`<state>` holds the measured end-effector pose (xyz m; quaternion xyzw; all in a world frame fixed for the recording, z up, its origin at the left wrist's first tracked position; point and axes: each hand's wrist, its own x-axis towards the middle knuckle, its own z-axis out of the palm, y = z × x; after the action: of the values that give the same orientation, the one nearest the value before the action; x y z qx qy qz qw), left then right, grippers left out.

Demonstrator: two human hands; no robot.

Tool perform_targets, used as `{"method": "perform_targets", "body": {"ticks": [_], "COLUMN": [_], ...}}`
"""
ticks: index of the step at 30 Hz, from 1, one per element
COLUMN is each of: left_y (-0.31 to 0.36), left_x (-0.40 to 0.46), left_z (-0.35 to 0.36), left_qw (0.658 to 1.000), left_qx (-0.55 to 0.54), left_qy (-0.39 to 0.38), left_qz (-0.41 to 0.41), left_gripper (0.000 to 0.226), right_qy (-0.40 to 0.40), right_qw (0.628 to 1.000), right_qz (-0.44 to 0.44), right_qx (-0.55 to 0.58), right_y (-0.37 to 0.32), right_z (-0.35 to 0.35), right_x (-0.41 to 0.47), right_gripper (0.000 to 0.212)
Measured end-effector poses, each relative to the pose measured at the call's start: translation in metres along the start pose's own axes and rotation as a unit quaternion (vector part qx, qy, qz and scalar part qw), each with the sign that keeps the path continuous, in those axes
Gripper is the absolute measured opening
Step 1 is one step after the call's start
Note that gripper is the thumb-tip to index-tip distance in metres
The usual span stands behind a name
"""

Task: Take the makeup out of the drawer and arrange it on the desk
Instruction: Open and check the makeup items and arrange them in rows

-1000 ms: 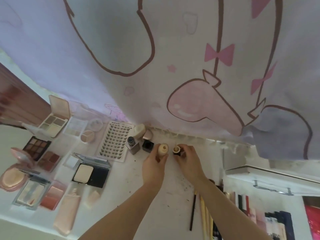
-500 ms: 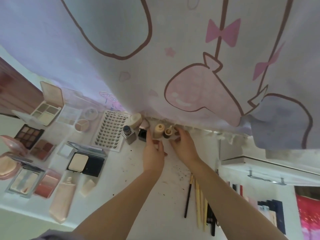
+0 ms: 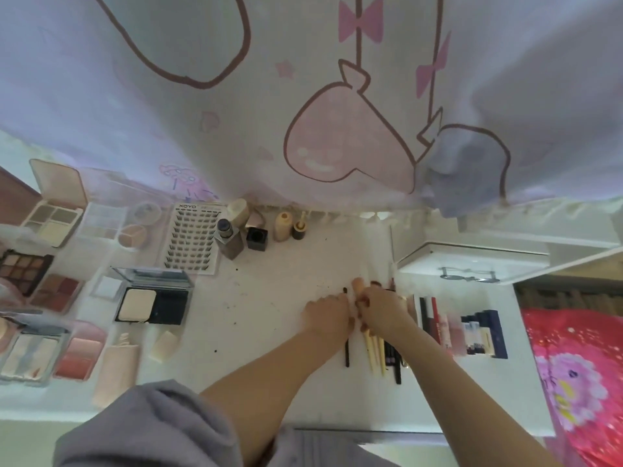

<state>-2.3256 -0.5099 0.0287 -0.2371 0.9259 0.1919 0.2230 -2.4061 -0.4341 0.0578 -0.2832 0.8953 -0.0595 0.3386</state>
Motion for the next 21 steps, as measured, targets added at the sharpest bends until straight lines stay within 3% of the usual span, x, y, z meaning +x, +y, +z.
{"method": "perform_targets", "body": {"ticks": [3,6,8,11,21], "left_y": [-0.013,-0.038,-0.056,-0.087,-0.182], "left_x": [-0.004,-0.014,-0.022,-0.039,-0.09], "left_z": [0.004,0.008,0.008,0.005,-0.002], "left_qw": [0.999,0.999,0.999,0.999,0.991], "left_qx": [-0.025,-0.036,-0.028,-0.005,0.034], "left_qy": [-0.007,0.004,0.006,0.017,0.031], "left_qz": [-0.021,-0.035,-0.042,-0.052,-0.129], "left_gripper": [0.023,0.023,0.022,0.02,0.017], "right_qy": [0.055,0.063,0.05,0.044,-0.01], "right_qw": [0.998,0.995,0.994,0.997,0.998], "right_qz": [0.024,0.079,0.087,0.06,-0.066], "right_qx": [-0.028,-0.003,-0.035,-0.033,0.009], "right_y": [-0.001,-0.001,-0.003,-0.023,-0.159], "right_z": [0.01,0.019,0.023,0.026,0.094], "right_x": [-0.01,-0.019,-0.02,-0.019,-0.028], "right_gripper": [0.035,0.057,0.047,0.014,0.024]}}
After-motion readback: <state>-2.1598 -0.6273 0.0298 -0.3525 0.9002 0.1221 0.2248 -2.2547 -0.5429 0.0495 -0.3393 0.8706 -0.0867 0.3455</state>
